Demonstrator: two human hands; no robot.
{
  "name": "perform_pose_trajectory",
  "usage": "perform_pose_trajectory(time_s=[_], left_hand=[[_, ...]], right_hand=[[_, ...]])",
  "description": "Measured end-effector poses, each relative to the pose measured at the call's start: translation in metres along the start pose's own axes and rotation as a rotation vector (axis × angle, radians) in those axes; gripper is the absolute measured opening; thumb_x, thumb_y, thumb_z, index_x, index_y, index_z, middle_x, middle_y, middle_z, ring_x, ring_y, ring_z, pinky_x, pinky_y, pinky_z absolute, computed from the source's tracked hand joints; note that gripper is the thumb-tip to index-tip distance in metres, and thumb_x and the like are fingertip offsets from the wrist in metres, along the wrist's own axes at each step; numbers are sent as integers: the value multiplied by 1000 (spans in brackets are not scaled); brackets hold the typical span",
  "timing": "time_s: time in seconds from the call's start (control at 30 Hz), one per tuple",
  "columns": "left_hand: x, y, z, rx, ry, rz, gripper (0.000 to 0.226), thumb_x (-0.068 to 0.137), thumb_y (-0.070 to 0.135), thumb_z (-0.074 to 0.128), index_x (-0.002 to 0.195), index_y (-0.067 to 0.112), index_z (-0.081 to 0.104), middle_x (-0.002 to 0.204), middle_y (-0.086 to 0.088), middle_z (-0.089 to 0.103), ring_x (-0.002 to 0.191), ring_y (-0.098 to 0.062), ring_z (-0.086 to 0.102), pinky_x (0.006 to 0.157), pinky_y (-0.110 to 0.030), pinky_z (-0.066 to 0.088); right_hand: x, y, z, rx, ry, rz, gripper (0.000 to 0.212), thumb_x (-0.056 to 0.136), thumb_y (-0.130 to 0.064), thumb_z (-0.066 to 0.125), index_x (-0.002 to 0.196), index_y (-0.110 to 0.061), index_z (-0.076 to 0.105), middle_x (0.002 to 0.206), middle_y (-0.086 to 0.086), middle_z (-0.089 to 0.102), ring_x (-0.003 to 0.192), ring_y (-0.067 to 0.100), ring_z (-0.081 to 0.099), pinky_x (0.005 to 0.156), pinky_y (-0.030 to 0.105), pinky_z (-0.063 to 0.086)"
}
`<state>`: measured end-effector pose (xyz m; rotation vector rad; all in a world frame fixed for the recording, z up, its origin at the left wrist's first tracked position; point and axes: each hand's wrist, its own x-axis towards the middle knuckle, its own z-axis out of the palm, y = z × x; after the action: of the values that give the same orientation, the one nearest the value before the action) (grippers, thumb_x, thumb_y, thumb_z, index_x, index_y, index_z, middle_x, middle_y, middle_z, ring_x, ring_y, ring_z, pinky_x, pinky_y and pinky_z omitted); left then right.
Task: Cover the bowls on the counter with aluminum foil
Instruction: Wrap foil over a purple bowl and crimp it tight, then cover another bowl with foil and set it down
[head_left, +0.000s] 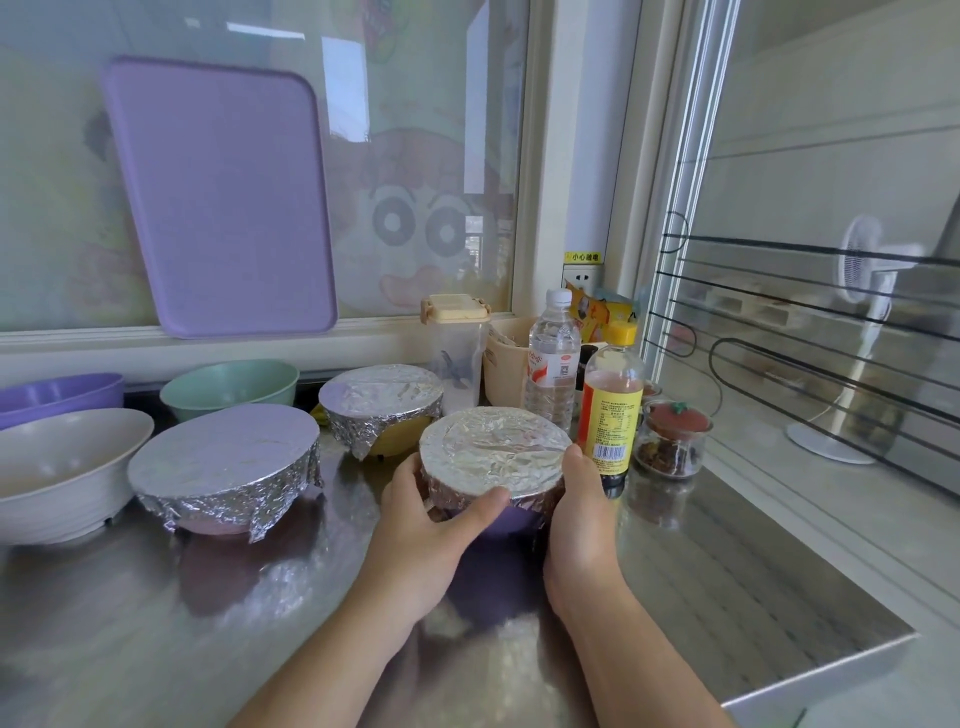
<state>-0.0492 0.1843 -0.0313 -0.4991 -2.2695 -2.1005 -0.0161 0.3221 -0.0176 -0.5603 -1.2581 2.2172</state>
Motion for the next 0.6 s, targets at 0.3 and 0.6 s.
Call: perform_pose_trajectory(time_s=[0.3, 0.6], left_hand=[[14, 1, -7, -106, 80, -71, 57, 84, 46, 83, 134, 33, 61, 126, 21, 71, 117, 5, 64, 110, -35, 50], [25, -2, 0, -295, -3, -104, 29, 108, 27, 57, 133, 20, 68, 128, 8, 74, 125, -8, 66, 118, -40, 44]], right_hand=[[-3, -11, -2, -152, -80, -38, 32, 110, -31, 50, 142, -27, 51, 136, -5, 59, 123, 16, 56, 106, 36, 41], [4, -8, -4, -188, -71, -42, 31, 108, -24, 54, 139, -26, 52, 124, -8, 62, 106, 1, 58, 80, 24, 45]])
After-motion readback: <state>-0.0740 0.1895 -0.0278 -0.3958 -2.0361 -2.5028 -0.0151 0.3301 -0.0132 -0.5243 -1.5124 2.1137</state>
